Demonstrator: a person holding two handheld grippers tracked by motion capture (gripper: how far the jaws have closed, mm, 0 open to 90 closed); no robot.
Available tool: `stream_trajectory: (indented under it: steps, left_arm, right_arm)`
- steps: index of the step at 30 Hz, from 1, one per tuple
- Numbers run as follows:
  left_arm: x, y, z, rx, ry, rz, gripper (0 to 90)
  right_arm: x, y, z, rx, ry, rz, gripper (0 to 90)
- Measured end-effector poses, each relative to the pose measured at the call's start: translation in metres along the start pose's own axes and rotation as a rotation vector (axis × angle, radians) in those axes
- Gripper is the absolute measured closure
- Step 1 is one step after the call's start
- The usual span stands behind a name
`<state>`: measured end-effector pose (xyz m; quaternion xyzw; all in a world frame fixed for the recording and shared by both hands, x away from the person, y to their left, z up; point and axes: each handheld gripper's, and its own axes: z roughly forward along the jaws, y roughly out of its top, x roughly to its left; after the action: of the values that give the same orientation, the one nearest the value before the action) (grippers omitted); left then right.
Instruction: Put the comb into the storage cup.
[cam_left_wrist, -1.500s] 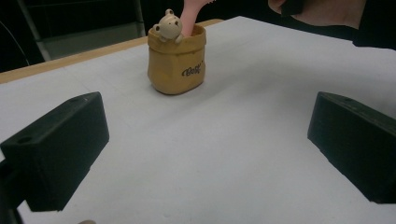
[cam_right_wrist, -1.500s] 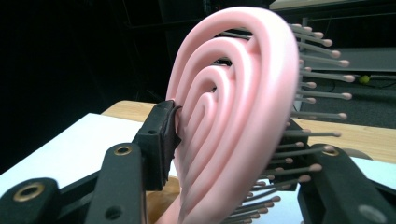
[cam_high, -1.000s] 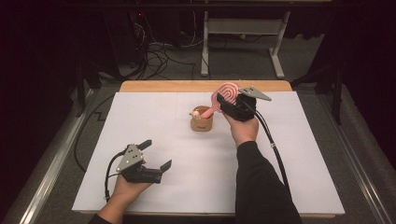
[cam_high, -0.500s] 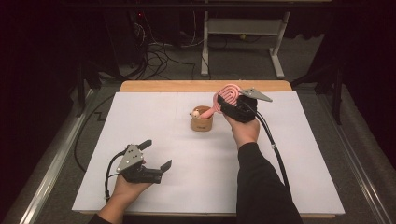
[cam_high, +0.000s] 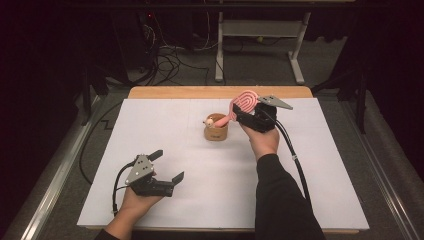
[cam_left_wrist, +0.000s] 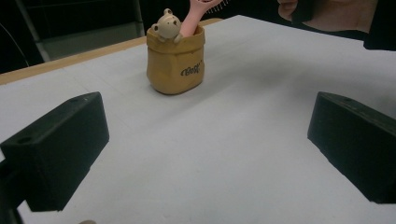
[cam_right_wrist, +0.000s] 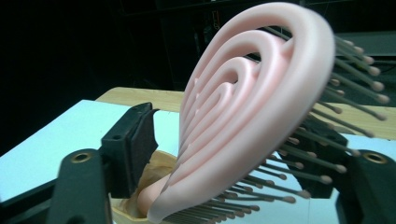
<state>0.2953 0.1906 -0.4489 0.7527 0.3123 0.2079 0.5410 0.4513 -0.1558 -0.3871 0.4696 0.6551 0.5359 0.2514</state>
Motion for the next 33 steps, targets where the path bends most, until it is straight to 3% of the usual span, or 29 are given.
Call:
stream_trajectory:
  steps: [13,19,27,33]
  left_arm:
    - [0.001,0.000,0.001,0.004,-0.006,-0.005,0.0]
    - [0.002,0.000,0.001,0.009,-0.009,-0.008,0.0]
    - [0.004,-0.001,0.001,0.010,-0.002,-0.015,0.0]
    - [0.008,-0.001,0.000,0.004,-0.002,-0.044,0.0]
  right_arm:
    - [-0.003,-0.001,-0.012,-0.006,-0.001,-0.025,13.7]
    - [-0.005,0.002,-0.021,-0.005,0.010,-0.028,0.3]
    - [-0.004,-0.002,-0.038,0.012,0.010,-0.067,0.2]
    - [-0.006,-0.016,-0.055,0.018,0.013,-0.095,0.2]
